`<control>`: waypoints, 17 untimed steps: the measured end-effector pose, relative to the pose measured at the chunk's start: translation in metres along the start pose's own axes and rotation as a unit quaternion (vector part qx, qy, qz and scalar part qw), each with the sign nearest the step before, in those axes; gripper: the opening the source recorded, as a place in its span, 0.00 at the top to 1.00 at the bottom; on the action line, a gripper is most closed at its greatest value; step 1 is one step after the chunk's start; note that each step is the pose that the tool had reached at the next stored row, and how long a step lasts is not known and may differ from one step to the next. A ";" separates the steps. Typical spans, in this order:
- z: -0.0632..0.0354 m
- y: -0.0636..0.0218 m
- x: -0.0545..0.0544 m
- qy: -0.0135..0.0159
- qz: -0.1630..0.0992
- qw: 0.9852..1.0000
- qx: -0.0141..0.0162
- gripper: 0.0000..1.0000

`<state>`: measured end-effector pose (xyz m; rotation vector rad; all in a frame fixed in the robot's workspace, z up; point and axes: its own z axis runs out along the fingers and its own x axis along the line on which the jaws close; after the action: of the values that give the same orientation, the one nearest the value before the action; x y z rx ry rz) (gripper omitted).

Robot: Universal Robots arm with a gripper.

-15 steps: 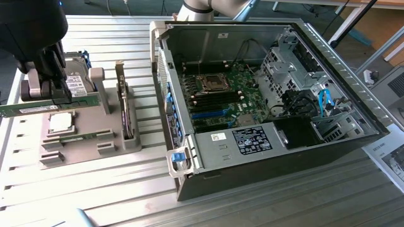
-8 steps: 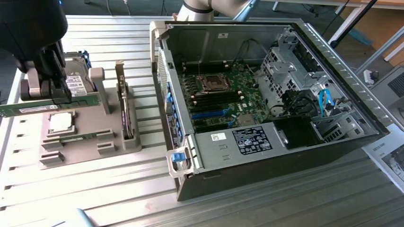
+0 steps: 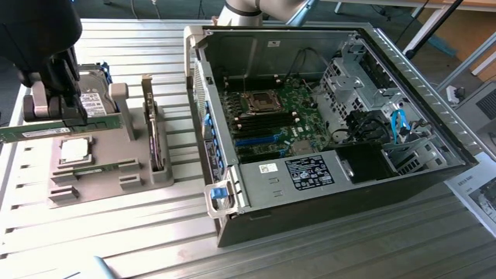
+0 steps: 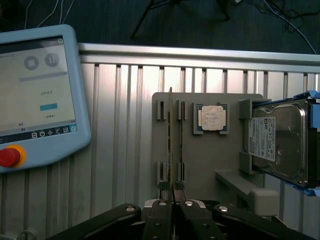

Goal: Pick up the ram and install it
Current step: 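Pick up the ram and move it above insertion slot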

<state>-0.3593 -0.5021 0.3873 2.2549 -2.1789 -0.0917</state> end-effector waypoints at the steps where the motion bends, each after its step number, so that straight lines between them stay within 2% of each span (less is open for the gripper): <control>1: -0.0003 -0.0005 0.000 0.000 0.000 1.000 0.000 0.88; 3: -0.0003 -0.0030 0.000 0.000 0.000 1.000 -0.001 0.88; 14: -0.0013 -0.0263 0.001 0.000 0.000 1.000 -0.010 0.88; 17: -0.0014 -0.0305 0.001 0.000 0.000 1.000 -0.011 0.88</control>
<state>-0.3287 -0.5025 0.3873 2.2423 -2.1678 -0.1171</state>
